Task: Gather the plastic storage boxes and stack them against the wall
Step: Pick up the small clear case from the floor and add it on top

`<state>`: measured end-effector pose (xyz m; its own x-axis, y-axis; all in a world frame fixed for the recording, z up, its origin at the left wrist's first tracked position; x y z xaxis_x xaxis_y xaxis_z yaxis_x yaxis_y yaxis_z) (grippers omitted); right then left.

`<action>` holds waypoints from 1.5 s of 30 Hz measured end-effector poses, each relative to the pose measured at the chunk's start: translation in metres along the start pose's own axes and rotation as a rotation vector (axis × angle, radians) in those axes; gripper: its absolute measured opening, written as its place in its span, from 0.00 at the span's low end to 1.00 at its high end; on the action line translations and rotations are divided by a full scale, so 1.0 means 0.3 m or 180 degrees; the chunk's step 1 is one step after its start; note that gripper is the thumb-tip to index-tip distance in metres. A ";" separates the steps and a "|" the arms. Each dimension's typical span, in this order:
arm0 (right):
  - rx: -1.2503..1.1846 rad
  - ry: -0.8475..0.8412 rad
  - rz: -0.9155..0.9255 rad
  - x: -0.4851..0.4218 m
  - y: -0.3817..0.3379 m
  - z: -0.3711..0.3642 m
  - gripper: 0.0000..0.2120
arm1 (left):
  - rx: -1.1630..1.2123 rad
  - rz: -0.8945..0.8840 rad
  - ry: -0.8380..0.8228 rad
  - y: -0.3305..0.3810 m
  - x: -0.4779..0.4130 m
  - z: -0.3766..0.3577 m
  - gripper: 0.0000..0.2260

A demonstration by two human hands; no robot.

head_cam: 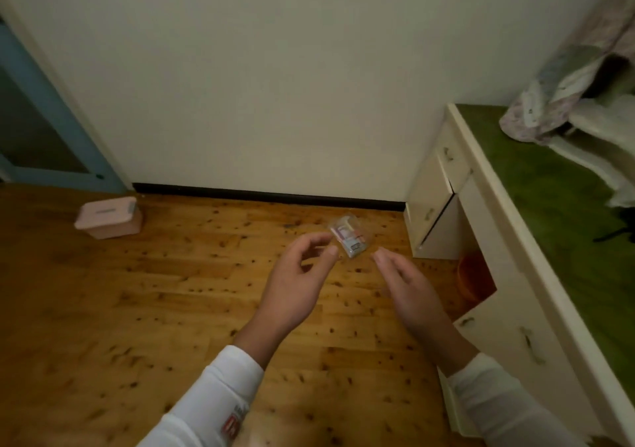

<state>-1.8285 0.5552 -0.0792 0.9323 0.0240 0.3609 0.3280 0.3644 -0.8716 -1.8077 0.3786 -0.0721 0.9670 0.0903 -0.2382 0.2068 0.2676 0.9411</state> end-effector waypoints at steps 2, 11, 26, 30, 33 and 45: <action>-0.0178 -0.0147 -0.0132 -0.023 -0.025 -0.072 0.07 | 0.0119 0.0105 0.0055 -0.023 -0.025 0.070 0.11; 0.0347 -0.0578 -0.0233 -0.179 -0.120 -0.299 0.06 | 0.0171 0.0159 0.0249 -0.140 -0.164 0.276 0.11; -0.0100 -0.0495 -0.0568 -0.791 -0.143 -0.232 0.07 | 0.0305 0.0541 -0.0121 -0.427 -0.740 0.125 0.07; -0.0344 -0.0292 -0.0753 -1.080 -0.139 -0.146 0.07 | 0.0340 0.0784 -0.0418 -0.542 -1.023 -0.026 0.08; -0.0494 -0.0166 -0.0956 -1.249 -0.145 -0.085 0.07 | 0.0468 0.0953 -0.0462 -0.598 -1.189 -0.109 0.09; -0.1424 0.0259 -0.1477 -1.712 -0.216 0.018 0.05 | 0.0701 0.1511 -0.0859 -0.800 -1.681 -0.283 0.09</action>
<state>-2.3295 0.5243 -0.2063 0.6811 -0.1196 0.7223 0.7151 -0.1033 -0.6914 -2.3575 0.3503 -0.1981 0.9590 -0.1036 0.2639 -0.2600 0.0494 0.9643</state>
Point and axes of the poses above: each hand's wrist, its own x-axis away from the middle knuckle, its own z-axis out of the back of the hand, y = z × x, the point moved 3 cm from there along -x, towards the middle knuckle, and after that the axes turned 14 degrees about -z, right-handed, at the moved point
